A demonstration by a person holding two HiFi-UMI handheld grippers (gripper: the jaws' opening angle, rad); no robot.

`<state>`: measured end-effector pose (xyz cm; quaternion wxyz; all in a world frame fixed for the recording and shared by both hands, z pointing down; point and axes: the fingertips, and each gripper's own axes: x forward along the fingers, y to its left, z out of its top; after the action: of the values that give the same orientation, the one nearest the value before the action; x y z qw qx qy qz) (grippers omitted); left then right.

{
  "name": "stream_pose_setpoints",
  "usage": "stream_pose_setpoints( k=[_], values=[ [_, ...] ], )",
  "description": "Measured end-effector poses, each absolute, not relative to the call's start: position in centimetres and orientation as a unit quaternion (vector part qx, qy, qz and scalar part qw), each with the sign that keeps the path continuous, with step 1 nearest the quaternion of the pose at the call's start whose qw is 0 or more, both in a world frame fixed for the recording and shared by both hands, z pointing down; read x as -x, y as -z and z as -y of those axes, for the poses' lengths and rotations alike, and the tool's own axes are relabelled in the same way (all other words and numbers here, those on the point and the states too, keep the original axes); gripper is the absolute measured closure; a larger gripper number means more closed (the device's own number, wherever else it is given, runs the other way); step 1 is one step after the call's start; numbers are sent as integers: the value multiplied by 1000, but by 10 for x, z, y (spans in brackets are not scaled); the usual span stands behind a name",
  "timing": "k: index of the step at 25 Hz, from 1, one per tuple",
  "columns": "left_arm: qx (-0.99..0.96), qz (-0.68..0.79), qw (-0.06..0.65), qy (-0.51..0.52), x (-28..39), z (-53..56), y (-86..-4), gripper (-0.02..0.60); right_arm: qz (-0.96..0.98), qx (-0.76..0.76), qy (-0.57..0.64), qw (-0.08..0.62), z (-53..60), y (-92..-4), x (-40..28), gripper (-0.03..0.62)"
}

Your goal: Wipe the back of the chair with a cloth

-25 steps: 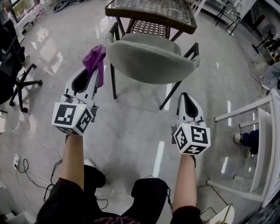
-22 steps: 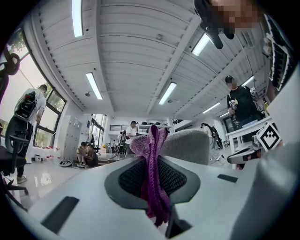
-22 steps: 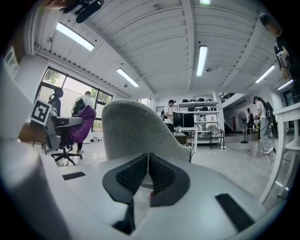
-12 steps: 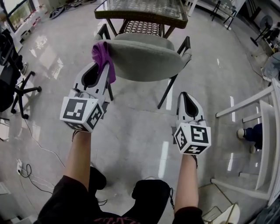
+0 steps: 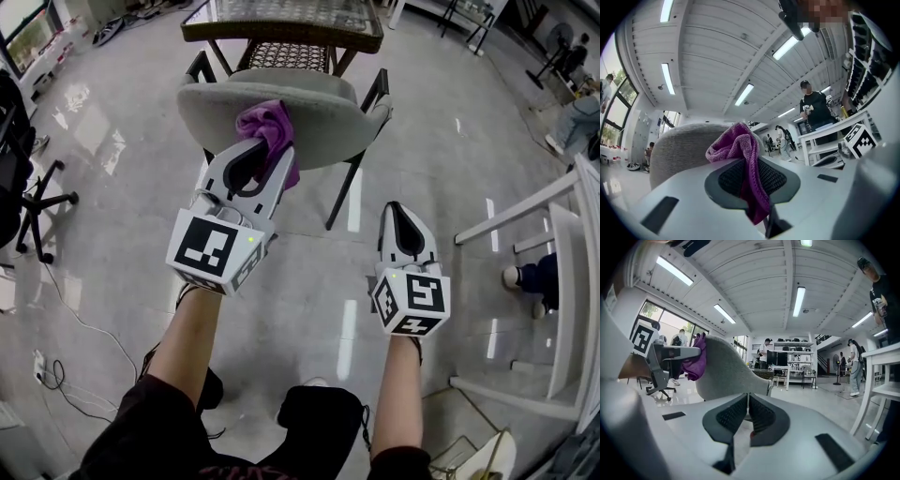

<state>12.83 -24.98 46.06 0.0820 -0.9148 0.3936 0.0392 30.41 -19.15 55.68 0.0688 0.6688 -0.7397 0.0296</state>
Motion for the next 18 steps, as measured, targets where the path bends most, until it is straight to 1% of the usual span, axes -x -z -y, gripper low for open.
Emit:
stream_pose_setpoints(
  k=[6, 9, 11, 13, 14, 17, 18],
  values=[
    [948, -302, 101, -27, -188, 225, -466, 502, 729, -678, -12, 93, 182, -560, -312, 566],
    [960, -259, 104, -35, -199, 199, -468, 500, 730, -677, -18, 94, 182, -570, -303, 566],
    [960, -266, 75, -51, -184, 193, -471, 500, 734, -672, -23, 92, 184, -577, -292, 566],
    [954, -290, 42, -62, -153, 196, -477, 500, 741, -665, -27, 88, 189, -583, -278, 566],
    [949, -307, 40, -63, -133, 199, -479, 500, 744, -662, -29, 86, 193, -586, -270, 566],
    [923, -372, 74, -67, -63, 220, -481, 500, 756, -648, -31, 83, 207, -591, -242, 566],
    [912, -397, 73, -70, -37, 229, -481, 500, 761, -643, -32, 82, 212, -592, -233, 566]
  ],
)
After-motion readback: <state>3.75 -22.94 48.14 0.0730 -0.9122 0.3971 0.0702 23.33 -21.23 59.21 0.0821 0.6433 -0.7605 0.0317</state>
